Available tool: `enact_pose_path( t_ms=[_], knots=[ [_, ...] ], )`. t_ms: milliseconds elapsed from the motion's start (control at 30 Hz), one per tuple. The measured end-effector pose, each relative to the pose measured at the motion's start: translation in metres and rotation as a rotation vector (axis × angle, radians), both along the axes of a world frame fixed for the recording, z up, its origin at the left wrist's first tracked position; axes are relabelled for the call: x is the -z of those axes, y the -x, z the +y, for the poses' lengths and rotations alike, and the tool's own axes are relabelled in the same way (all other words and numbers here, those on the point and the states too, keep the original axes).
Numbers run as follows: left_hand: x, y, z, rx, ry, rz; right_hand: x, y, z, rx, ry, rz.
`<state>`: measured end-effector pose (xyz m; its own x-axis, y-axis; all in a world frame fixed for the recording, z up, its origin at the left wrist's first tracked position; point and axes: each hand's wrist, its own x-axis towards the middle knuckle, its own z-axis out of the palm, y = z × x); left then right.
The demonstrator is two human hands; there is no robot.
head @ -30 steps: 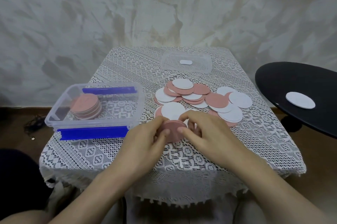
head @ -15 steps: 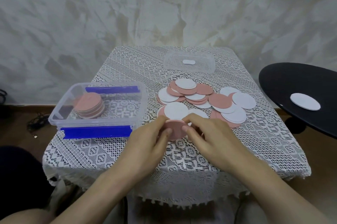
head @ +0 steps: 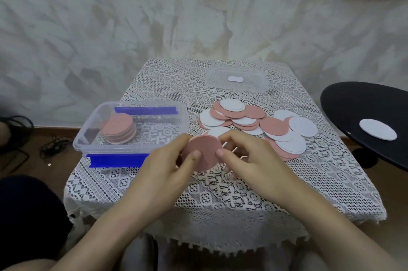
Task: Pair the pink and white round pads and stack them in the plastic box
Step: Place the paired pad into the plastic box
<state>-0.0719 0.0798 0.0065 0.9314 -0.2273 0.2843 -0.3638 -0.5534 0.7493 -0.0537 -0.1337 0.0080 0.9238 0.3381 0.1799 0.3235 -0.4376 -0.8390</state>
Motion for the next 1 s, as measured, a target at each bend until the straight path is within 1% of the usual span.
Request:
enact_pose_path(
  t_ms=[200,500,667,800,900,1000],
  knots=[
    [-0.007,-0.004,0.034,-0.075,0.097,0.013,-0.015,-0.013,0.035,-0.058,-0.080,0.080],
    [-0.012,-0.012,0.102,-0.172,0.188,0.097,-0.030,-0.036,0.095,-0.097,-0.042,0.103],
    [-0.015,-0.017,0.141,-0.325,0.120,0.026,-0.040,-0.053,0.125,-0.105,-0.038,0.117],
    [-0.019,-0.025,0.164,-0.463,-0.047,0.005,-0.039,-0.074,0.151,-0.090,-0.016,0.149],
    [-0.019,-0.028,0.167,-0.474,-0.178,0.006,-0.033,-0.092,0.172,-0.074,0.039,0.183],
    [-0.013,-0.030,0.166,-0.476,-0.222,0.053,-0.024,-0.104,0.190,-0.045,0.140,0.160]
  ],
)
